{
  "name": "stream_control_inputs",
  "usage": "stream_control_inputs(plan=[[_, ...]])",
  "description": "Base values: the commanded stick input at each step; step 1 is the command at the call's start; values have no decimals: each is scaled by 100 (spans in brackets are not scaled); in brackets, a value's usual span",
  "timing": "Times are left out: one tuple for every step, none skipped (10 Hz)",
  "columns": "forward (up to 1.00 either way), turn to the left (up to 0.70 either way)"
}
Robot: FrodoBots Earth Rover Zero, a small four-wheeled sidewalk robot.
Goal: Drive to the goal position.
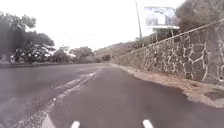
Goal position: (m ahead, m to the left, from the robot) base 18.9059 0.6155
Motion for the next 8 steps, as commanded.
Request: stream_control_inputs(plan=[[50, 0], [50, 0], [50, 0], [50, 0], [50, 0], [50, 0], [50, 0], [50, 0]])
